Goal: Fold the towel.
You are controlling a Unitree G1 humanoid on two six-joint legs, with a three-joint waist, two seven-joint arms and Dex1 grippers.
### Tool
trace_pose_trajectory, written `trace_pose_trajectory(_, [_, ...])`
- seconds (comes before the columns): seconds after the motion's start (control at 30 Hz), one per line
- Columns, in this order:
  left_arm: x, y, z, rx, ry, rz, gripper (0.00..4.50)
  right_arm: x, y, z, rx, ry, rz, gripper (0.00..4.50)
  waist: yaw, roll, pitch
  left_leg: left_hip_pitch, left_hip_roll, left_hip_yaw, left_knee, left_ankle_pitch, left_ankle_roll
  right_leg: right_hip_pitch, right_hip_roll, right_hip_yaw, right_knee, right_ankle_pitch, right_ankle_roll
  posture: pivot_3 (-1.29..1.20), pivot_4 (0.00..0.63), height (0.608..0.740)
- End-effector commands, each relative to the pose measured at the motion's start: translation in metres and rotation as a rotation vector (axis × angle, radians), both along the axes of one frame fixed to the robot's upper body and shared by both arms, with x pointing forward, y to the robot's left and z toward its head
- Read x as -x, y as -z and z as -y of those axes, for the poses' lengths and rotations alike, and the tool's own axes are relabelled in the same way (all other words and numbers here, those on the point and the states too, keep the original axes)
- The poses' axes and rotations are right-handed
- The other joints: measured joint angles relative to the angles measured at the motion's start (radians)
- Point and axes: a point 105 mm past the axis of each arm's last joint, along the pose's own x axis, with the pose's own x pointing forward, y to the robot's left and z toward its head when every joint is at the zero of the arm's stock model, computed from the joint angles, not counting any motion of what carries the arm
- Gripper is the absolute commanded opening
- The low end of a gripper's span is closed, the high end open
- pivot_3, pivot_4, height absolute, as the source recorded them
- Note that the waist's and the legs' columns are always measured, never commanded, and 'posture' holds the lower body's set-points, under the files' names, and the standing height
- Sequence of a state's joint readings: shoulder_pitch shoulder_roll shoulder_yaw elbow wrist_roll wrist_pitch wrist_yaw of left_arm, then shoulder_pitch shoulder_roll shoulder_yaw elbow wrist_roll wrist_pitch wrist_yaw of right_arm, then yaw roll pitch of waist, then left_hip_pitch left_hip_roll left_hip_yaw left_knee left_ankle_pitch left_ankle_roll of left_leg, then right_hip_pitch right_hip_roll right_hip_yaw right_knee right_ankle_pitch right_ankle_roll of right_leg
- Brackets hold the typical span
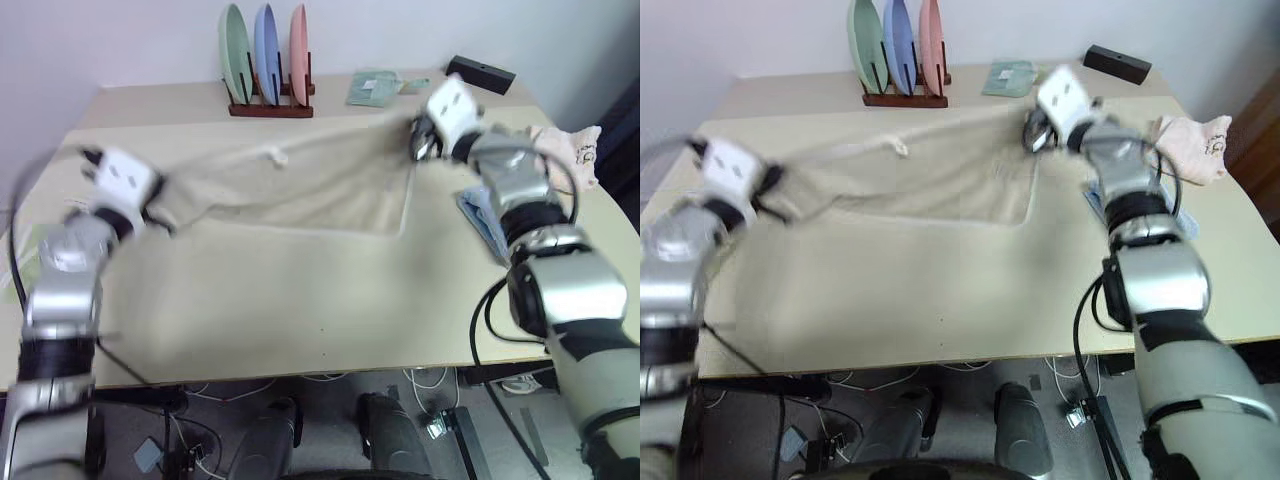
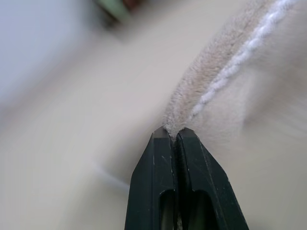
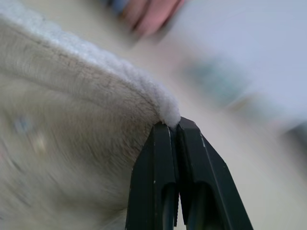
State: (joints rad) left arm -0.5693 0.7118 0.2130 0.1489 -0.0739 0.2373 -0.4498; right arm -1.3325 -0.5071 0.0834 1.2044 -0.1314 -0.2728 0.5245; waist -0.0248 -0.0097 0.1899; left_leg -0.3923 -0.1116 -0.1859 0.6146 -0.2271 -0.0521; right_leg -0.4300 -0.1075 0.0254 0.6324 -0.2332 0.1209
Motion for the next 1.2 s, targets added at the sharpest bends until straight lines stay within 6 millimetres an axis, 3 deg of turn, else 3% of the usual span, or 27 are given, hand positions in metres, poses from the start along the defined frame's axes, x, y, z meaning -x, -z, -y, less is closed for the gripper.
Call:
trace_pose_trajectory(0.03, [0.000, -0.046, -0.028, 0.047, -0.071, 0.145, 0.00, 0.014, -0.057, 0.002, -0.023, -0.047, 0.181, 0.03, -0.014, 0.000, -0.001, 0.000, 0.001, 0.001, -0.001, 0.001, -0.003, 0.000, 0.000, 0.000, -0.001, 0.000, 0.000, 0.00, 0.150, 0.740])
trace_pose_trajectory(0.1, [0.006, -0.053, -0.030, 0.048, -0.034, 0.149, 0.00, 0.024, -0.063, -0.008, -0.004, -0.149, 0.197, 0.03, -0.030, 0.000, -0.002, 0.001, 0.002, 0.005, -0.002, -0.002, -0.001, 0.000, 0.000, 0.000, -0.002, 0.000, 0.001, 0.00, 0.150, 0.740])
trace_pose_trajectory(0.17, [0.015, -0.044, -0.030, 0.011, 0.004, 0.108, 0.00, 0.036, -0.056, -0.017, 0.018, -0.262, 0.181, 0.03, -0.050, 0.000, -0.002, 0.002, 0.004, 0.012, -0.001, -0.006, 0.002, -0.001, -0.002, -0.001, -0.002, 0.000, 0.001, 0.00, 0.150, 0.740])
trace_pose_trajectory(0.3, [0.048, 0.001, -0.025, -0.008, 0.106, -0.076, 0.00, 0.067, -0.007, -0.024, 0.108, -0.447, 0.019, 0.03, -0.070, 0.000, -0.001, 0.001, 0.004, 0.018, 0.000, -0.009, 0.007, -0.005, -0.007, -0.001, -0.001, 0.001, 0.003, 0.00, 0.150, 0.740])
trace_pose_trajectory(0.5, [0.112, 0.050, -0.013, 0.019, 0.217, -0.347, 0.00, 0.128, 0.055, 0.001, 0.159, -0.567, -0.339, 0.03, -0.048, 0.001, 0.000, -0.003, 0.004, 0.020, 0.003, -0.012, 0.012, -0.012, -0.007, 0.000, 0.001, 0.001, 0.002, 0.00, 0.150, 0.740])
trace_pose_trajectory(0.6, [0.141, 0.063, -0.008, 0.073, 0.248, -0.465, 0.00, 0.157, 0.070, 0.011, 0.166, -0.608, -0.493, 0.03, -0.032, 0.001, 0.000, 0.001, 0.006, 0.021, 0.003, -0.012, 0.013, -0.008, -0.006, 0.000, 0.001, 0.002, 0.001, 0.00, 0.150, 0.740])
trace_pose_trajectory(0.7, [0.156, 0.076, -0.004, 0.083, 0.264, -0.558, 0.00, 0.174, 0.081, 0.017, 0.180, -0.637, -0.595, 0.03, -0.015, 0.001, 0.000, 0.003, 0.006, 0.024, 0.006, -0.012, 0.013, -0.004, -0.005, 0.000, 0.000, 0.001, 0.001, 0.00, 0.150, 0.740])
trace_pose_trajectory(0.8, [0.152, 0.083, -0.007, 0.067, 0.247, -0.580, 0.00, 0.161, 0.083, 0.018, 0.175, -0.579, -0.564, 0.03, -0.002, 0.001, 0.000, 0.003, 0.007, 0.025, 0.013, -0.013, 0.013, 0.002, -0.005, -0.002, -0.001, 0.000, -0.002, 0.00, 0.150, 0.740])
trace_pose_trajectory(1.03, [0.096, 0.095, -0.034, 0.038, 0.124, -0.501, 0.00, 0.099, 0.099, 0.019, 0.177, -0.378, -0.474, 0.03, 0.015, 0.000, -0.001, 0.003, 0.007, 0.026, 0.015, -0.013, 0.014, 0.003, -0.006, -0.003, -0.002, 0.004, 0.000, 0.00, 0.150, 0.740])
trace_pose_trajectory(1.2, [0.069, 0.109, -0.033, 0.029, 0.141, -0.506, 0.00, 0.078, 0.113, 0.011, 0.166, -0.346, -0.490, 0.03, 0.008, 0.000, -0.001, 0.002, 0.006, 0.026, 0.014, -0.013, 0.014, 0.000, -0.006, -0.003, -0.002, 0.006, 0.003, 0.00, 0.150, 0.740])
